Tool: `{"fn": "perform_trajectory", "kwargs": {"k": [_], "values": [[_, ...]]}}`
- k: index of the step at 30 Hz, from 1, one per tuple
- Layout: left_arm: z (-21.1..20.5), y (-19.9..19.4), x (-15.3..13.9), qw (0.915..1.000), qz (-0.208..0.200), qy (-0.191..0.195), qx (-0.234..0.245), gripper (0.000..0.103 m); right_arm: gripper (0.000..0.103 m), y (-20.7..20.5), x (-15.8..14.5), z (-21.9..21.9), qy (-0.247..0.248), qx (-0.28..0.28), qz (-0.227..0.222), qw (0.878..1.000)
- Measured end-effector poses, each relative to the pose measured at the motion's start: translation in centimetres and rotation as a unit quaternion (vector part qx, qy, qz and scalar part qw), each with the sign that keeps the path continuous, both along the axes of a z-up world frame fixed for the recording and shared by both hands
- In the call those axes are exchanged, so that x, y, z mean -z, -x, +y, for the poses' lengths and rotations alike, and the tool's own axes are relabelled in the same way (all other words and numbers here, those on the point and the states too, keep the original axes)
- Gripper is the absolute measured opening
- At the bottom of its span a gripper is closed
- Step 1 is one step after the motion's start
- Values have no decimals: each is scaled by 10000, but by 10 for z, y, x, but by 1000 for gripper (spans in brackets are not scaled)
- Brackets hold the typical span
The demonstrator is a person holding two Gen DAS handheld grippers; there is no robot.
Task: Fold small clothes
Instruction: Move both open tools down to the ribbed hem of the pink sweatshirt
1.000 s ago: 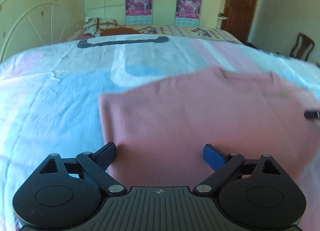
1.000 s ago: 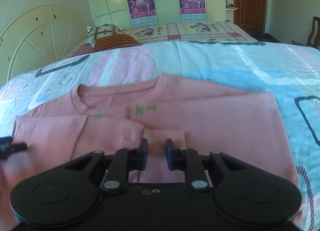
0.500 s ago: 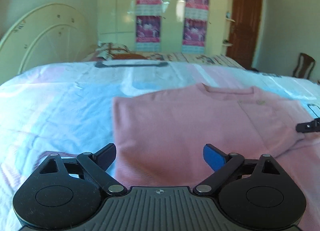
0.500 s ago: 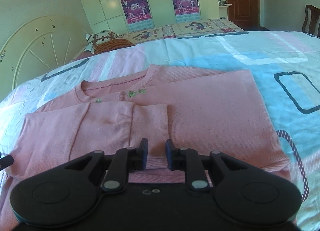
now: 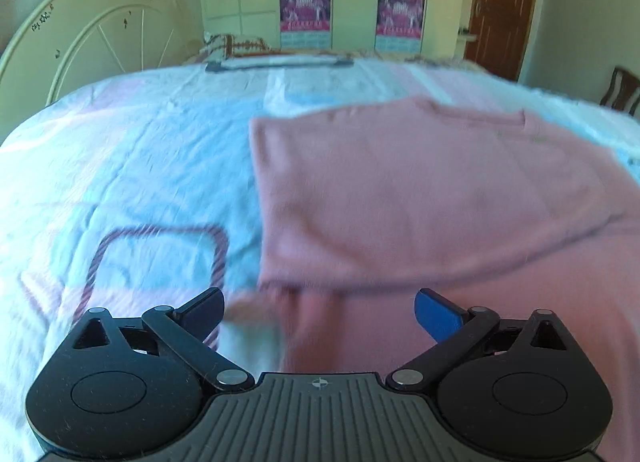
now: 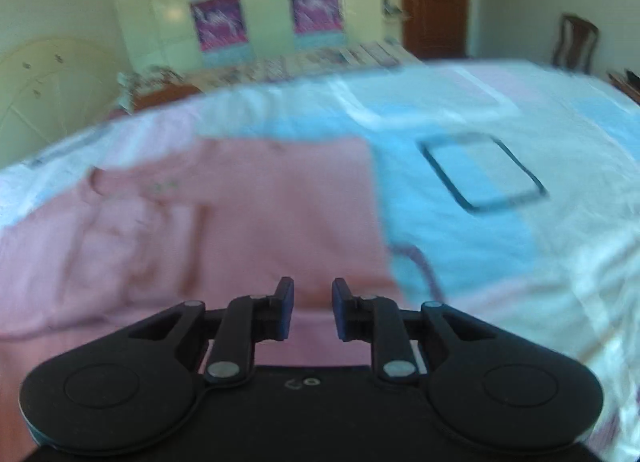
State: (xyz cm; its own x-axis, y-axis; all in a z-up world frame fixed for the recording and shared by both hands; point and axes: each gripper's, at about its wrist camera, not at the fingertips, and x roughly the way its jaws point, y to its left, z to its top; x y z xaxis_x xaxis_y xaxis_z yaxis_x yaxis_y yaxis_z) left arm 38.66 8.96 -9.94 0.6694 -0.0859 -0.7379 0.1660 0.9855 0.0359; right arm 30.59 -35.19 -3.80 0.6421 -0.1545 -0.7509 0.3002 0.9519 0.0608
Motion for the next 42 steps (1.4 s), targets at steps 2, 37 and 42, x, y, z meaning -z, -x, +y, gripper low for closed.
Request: {"fn": "perform_trajectory", "kwargs": {"k": [2,37,42], "values": [[4,13,2,10000,20,-25,43,101,20,17,5,-11,-72,185,68,9998],[15,282,-10,9877,422,1340,-681,88,42,276,14,-42,-2064,-576,-83,9767],[30,279,-6,9742,446,2116,-651,88,43,284,20,-49,-2793,-613,-117,9582]]}}
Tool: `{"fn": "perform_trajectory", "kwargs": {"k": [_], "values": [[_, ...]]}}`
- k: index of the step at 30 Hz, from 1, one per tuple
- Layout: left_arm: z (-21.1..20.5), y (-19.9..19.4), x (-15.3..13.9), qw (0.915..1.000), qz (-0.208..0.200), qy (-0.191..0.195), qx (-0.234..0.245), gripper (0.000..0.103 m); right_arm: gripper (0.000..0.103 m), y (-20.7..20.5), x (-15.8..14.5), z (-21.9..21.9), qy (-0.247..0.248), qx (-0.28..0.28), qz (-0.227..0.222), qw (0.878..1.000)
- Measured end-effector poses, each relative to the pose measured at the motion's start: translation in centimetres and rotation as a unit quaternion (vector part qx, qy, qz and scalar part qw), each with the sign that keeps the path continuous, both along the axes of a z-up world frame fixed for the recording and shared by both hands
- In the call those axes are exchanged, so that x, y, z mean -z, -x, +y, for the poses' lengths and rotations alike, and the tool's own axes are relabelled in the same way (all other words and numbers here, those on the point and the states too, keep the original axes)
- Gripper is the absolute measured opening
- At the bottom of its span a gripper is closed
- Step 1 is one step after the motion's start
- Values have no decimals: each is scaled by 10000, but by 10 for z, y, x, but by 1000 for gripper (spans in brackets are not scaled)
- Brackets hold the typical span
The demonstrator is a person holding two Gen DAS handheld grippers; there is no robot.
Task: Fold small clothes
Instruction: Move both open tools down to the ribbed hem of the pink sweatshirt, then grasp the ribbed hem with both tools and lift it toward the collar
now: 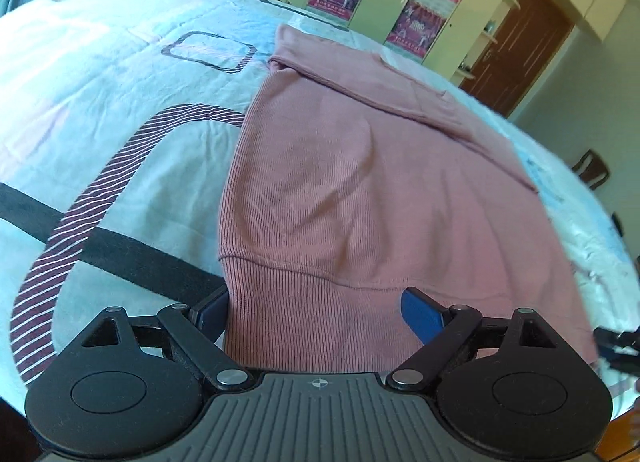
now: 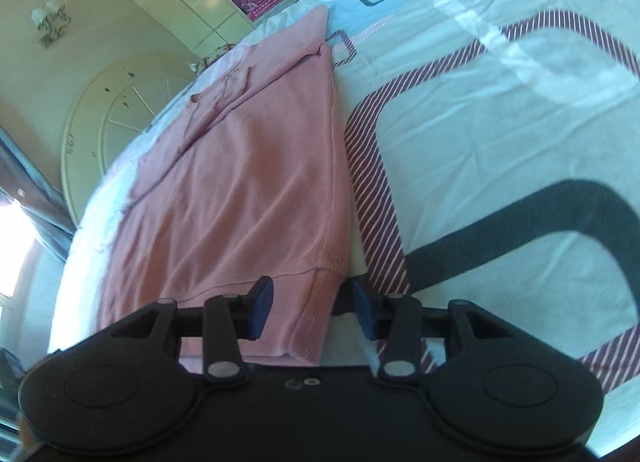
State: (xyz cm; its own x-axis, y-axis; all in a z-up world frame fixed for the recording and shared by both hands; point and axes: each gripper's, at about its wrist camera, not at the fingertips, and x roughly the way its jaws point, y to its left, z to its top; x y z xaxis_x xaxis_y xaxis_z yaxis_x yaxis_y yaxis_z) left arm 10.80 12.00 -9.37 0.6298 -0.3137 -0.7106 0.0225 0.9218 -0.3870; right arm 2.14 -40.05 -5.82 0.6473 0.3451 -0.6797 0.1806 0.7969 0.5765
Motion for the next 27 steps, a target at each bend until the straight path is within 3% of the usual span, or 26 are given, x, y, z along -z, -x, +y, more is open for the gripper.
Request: {"fn": "perform_trajectory", "kwargs": {"k": [6,9,12,16,19,20,21,22,25,27], "values": [[20,-31,8,9956,70,861,-363,88,39,-23,2,-12,-72,310,18,9995],[20,-26,10,9896,-47,1432,140,78,42,-25,6,-8,-204,125,43,9997],[14,-17,16,9938,-18,1098,151,67,41,-17,7,4,-274,-313,25,9991],[24,-17,22,9882,-48,1524,-120,66,37,-7,12,-2,-627,-115,24,9980],[20,-22,23,9899,-81,1412,-86,66,33,-8,13,0,-620,-234,70,9978],[18,-24,22,9913,-101,1313,-72,56,23,-9,13,3,-525,-303,77,9981],[14,-25,19,9944,-114,1050,-103,32,8,-10,12,7,-359,-356,104,9987],[11,-25,14,9967,-109,788,-154,4,7,-9,8,11,-82,-370,67,9993],[21,-10,-10,9950,-665,697,-246,4,7,4,-15,13,152,-348,-524,9979],[23,-10,-10,9965,-645,497,-195,4,7,10,-28,9,160,-341,-854,9956]]}}
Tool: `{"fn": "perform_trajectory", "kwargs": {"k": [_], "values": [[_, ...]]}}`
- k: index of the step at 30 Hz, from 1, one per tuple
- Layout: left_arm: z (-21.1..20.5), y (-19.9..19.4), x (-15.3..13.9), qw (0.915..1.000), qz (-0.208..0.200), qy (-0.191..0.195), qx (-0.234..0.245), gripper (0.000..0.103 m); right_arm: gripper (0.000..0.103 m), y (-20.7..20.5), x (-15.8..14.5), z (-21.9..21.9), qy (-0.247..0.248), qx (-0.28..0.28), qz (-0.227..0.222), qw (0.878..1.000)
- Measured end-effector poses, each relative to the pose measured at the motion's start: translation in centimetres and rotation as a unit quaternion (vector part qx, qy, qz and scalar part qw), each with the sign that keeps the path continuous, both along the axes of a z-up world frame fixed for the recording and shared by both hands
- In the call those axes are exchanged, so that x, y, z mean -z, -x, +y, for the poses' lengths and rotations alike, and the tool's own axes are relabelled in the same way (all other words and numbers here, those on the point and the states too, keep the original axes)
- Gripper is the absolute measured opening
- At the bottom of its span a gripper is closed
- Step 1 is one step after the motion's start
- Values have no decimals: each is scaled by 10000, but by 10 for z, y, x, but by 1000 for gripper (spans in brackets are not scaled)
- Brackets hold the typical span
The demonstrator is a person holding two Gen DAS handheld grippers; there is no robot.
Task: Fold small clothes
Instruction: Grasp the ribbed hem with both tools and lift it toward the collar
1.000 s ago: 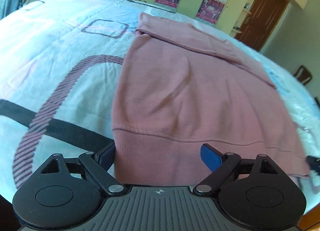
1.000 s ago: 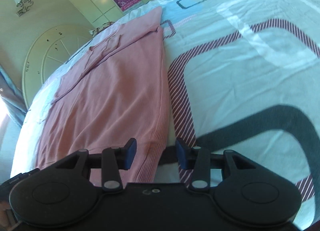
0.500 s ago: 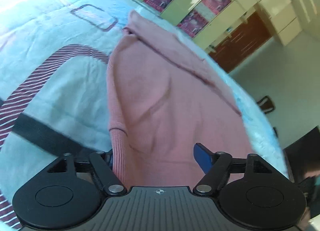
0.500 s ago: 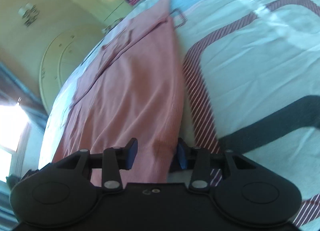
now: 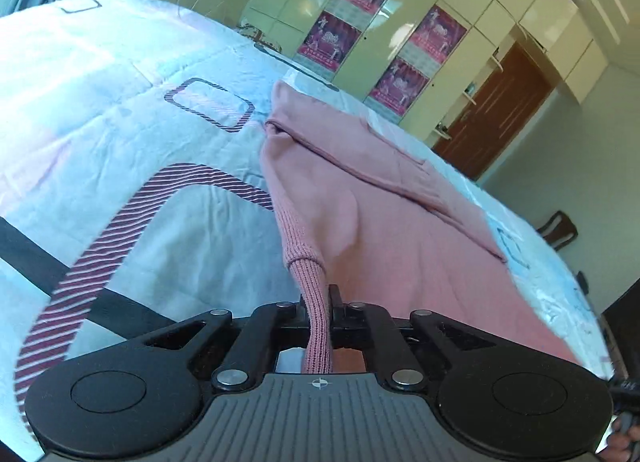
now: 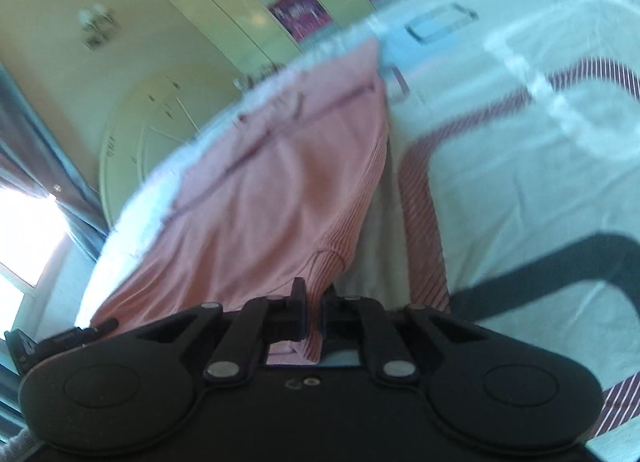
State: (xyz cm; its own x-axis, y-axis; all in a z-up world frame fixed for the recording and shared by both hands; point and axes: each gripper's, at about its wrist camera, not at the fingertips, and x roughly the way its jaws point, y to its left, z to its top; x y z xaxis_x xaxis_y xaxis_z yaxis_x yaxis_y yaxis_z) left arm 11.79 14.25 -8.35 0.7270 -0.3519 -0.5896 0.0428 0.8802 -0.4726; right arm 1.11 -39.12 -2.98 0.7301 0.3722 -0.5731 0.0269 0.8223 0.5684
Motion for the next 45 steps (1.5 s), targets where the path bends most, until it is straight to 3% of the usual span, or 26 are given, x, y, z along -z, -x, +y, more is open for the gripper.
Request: {"fn": "perform_trajectory", "kwargs": {"k": [2,3,4,9,14,19,24,31,36,41,45], "values": [[-4,-7,15,9987,385,-315,54,4,7,-4,7,-1,140,-16,118,9998],[-6,-9,23,9977,571,-374,60,4,7,-11,19,-1,238,-28,444,9987],[-4,-4,24,9984,496,-279,-26,4,7,-17,31,1,390,21,790,9961],[5,2,11,9984,378,300,-295,4,7,-6,17,-3,-65,319,233,9992],[9,-5,-14,9973,206,626,-337,4,7,-16,-16,-4,97,162,-134,9997],[8,-37,-50,9929,-58,1072,-517,4,7,-43,-57,-2,266,99,-630,9976],[0,-100,-85,9850,-381,1536,-688,4,7,-99,-100,-10,232,338,-815,9958],[-24,-209,-105,9903,-255,1249,-555,4,7,-205,-124,-19,233,719,-707,9946],[-27,-287,-86,9914,190,1193,-505,4,7,-276,-106,-28,-9,937,-378,9949],[-35,-358,-52,9921,712,952,-391,4,7,-340,-65,-32,-205,1173,157,9928],[-39,-403,-26,9910,950,900,-274,4,7,-380,-36,-31,-56,1222,512,9912]]}}
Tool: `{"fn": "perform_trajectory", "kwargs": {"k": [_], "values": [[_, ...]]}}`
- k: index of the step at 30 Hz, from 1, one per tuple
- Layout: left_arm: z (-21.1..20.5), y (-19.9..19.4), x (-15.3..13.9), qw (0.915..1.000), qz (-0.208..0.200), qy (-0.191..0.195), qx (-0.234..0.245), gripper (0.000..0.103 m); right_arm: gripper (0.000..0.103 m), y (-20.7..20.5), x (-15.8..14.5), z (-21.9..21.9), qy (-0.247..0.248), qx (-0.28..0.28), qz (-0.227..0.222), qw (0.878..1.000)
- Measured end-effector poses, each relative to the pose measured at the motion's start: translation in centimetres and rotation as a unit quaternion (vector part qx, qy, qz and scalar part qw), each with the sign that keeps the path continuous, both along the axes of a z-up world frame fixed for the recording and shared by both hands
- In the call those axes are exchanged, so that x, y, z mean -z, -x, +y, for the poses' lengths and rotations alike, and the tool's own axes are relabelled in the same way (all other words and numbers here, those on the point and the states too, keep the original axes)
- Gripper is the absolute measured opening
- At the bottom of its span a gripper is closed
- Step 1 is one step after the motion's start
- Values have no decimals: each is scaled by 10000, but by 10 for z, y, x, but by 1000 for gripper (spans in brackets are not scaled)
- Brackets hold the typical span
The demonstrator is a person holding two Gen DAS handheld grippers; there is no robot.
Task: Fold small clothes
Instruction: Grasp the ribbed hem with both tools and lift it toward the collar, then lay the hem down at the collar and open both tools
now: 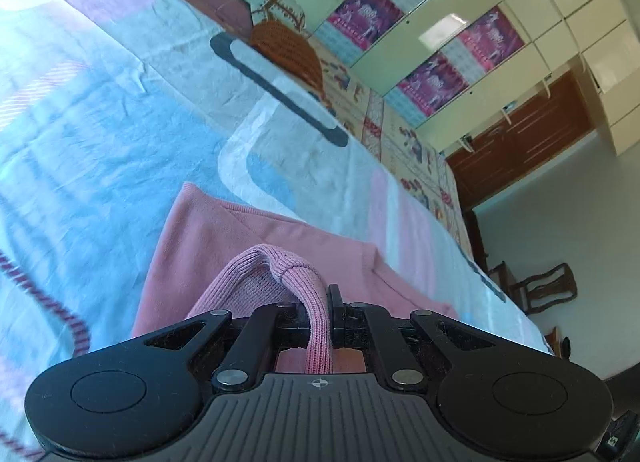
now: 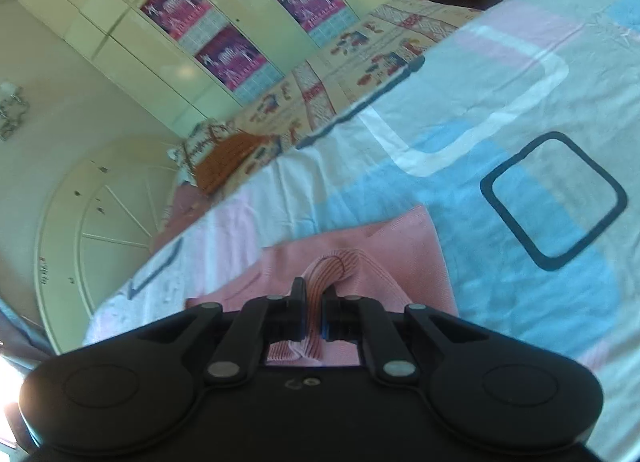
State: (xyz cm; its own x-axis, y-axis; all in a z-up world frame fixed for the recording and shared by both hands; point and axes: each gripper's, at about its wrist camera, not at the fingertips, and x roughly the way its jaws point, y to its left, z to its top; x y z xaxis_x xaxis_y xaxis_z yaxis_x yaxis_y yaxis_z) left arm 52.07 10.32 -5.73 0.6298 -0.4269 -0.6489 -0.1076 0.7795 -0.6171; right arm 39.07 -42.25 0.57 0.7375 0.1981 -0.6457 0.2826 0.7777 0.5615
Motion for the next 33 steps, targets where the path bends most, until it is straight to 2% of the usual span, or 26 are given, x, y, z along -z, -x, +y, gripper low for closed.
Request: {"fn": "perform_trajectory", "kwargs": {"k": [6,8,9,10,11,12,13,14,15,16,17,18,19,21,24,26,27,28,29,30,31,32,33], "values": [[-7,-50,35,9994,140,47,302,4,9,-41,37,-4,-48,53,193,9998],[-7,-63,44,9988,179,200,404,4,14,-47,45,-7,-100,51,17,9999],[-6,-68,48,9986,178,203,446,5,21,-50,47,-6,-18,71,18,10000],[-7,-71,48,9987,148,157,468,13,27,-52,49,-4,98,101,72,9999],[-8,-73,49,9987,27,92,502,35,42,-53,48,-3,297,170,53,9994],[-8,-72,46,9988,-116,-23,483,52,58,-49,45,-1,488,251,-76,9985],[-7,-69,42,9986,-320,-164,395,84,65,-45,42,-1,645,333,-208,9971],[-7,-65,36,9973,-583,-340,299,98,70,-42,40,-2,691,376,-312,9964],[-5,-63,30,9956,-765,-461,279,98,67,-41,38,-5,683,368,-381,9963],[-3,-63,27,9949,-834,-472,325,98,65,-41,37,-7,744,310,-408,9959],[-1,-64,25,9943,-868,-466,396,98,54,-42,35,-8,841,209,-393,9955],[-1,-65,23,9927,-891,-630,516,97,40,-43,34,-8,887,100,-377,9953],[-5,-67,20,9894,-903,-907,684,97,37,-47,33,-9,941,-12,-343,9950],[-15,-69,18,9782,-954,-1452,1133,97,43,-51,33,-5,1131,-136,-297,9930],[-36,-69,22,9535,-954,-2299,1697,84,46,-61,39,3,1472,-338,-110,9885],[-50,-70,27,9359,-854,-2854,1880,66,46,-68,45,9,1734,-509,-6,9835],[-55,-69,28,9300,-865,-2990,1955,63,46,-71,48,10,1808,-575,48,9818],[-58,-67,28,9280,-931,-3012,1985,54,43,-74,50,13,1882,-667,87,9798],[-61,-67,28,9275,-972,-2992,2019,42,34,-76,52,16,1984,-770,104,9770],[-64,-65,26,9269,-1013,-2988,2030,37,20,-78,53,19,2067,-902,136,9741],[-67,-64,25,9245,-1086,-3065,1990,20,17,-80,55,24,2168,-1060,199,9702],[-67,-62,24,9235,-1164,-3099,1939,11,14,-80,54,27,2284,-1142,192,9666],[-67,-57,22,9253,-1251,-3072,1839,11,11,-79,53,29,2358,-1200,119,9643]]}}
